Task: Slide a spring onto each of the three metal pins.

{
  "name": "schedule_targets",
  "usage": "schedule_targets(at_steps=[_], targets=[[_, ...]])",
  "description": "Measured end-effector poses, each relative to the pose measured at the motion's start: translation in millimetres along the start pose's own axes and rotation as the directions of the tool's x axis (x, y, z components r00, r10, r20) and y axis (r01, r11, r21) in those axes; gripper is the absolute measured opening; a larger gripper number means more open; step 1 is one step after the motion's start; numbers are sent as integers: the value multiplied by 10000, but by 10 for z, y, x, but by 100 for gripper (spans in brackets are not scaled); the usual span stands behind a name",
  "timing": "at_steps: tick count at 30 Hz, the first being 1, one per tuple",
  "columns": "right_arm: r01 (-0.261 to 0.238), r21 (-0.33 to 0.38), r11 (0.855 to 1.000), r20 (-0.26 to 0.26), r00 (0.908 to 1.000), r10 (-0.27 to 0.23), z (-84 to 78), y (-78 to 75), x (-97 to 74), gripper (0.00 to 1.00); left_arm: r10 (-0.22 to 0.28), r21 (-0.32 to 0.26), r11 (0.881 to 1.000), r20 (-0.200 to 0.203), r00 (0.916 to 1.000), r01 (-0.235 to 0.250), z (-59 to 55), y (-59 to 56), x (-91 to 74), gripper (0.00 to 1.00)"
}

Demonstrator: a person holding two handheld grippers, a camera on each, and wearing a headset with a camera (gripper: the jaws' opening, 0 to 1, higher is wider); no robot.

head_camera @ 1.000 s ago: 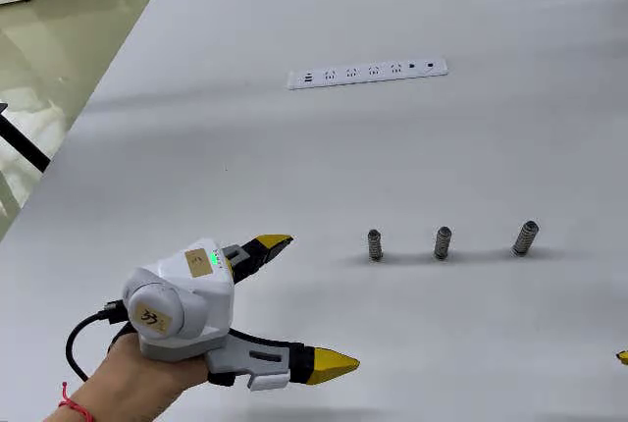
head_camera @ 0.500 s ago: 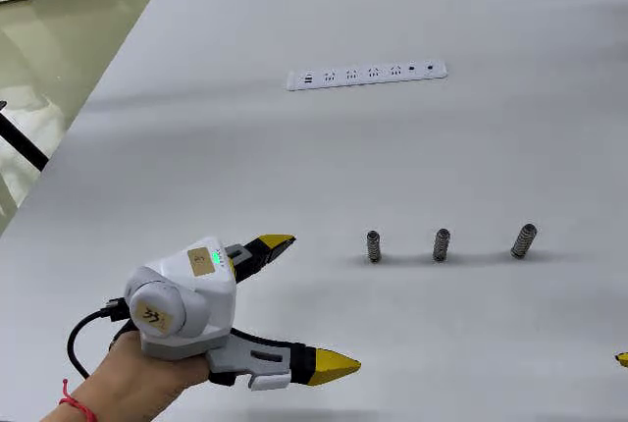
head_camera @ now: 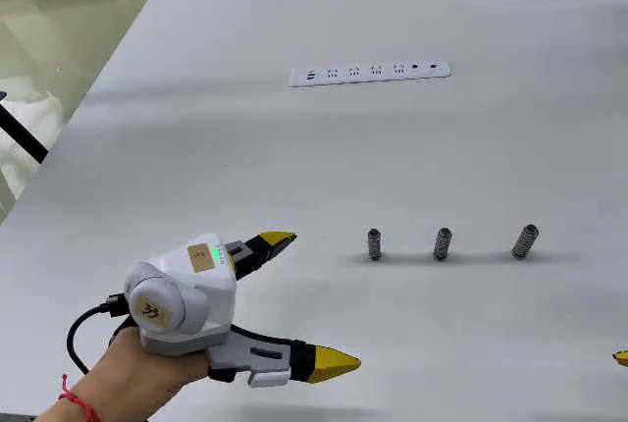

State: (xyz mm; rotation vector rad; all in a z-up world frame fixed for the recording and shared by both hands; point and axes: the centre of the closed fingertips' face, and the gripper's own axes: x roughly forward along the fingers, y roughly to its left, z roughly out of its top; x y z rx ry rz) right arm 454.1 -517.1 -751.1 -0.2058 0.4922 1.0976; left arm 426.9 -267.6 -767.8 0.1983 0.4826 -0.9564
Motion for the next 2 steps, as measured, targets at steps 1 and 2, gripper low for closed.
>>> schedule_targets(at_steps=[1,2], targets=[[5,19,10000,4,10000,-5,3,-1,2,93,1,-7,10000,7,10000,-1,-3,1,0,100],[2,14,10000,-4,10000,-2,5,2,2,93,4,-8,10000,2,10000,-4,-6,2,-1,100]])
